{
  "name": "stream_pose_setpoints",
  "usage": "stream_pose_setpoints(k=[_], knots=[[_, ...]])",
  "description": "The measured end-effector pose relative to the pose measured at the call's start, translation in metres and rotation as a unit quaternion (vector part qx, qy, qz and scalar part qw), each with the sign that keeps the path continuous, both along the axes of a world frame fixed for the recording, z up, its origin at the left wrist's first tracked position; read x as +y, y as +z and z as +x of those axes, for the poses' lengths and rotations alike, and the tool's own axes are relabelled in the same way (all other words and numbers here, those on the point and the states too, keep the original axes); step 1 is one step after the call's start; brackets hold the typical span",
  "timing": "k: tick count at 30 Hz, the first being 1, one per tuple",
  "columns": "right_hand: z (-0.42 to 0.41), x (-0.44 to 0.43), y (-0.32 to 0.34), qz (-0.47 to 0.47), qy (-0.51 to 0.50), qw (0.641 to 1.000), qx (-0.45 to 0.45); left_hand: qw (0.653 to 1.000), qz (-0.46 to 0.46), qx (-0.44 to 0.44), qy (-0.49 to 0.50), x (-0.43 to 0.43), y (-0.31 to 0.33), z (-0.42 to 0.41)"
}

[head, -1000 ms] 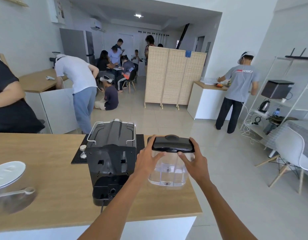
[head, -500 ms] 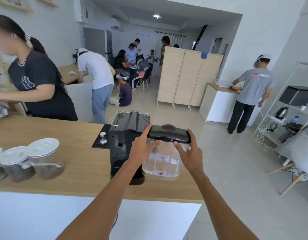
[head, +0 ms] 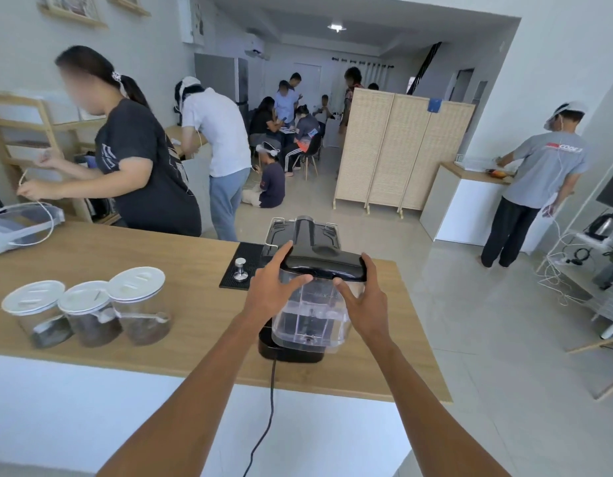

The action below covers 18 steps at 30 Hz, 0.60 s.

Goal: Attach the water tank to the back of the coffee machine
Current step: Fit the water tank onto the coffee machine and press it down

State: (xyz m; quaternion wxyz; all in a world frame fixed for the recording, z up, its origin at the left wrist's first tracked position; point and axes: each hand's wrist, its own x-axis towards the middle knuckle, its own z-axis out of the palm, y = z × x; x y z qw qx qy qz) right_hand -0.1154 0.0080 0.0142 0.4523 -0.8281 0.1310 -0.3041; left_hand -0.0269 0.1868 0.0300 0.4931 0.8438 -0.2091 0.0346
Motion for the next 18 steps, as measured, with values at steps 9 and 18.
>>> stream_pose_setpoints(k=[9,18], knots=[[0.024,0.025,-0.012,0.002,0.003,1.0,-0.005,0.999,-0.029,0.011,-0.008,0.023,0.0,0.016],[0.039,0.028,-0.011,-0.005,-0.001,1.0,-0.004,0.998,-0.057,0.022,0.004,0.024,0.004,0.022]])
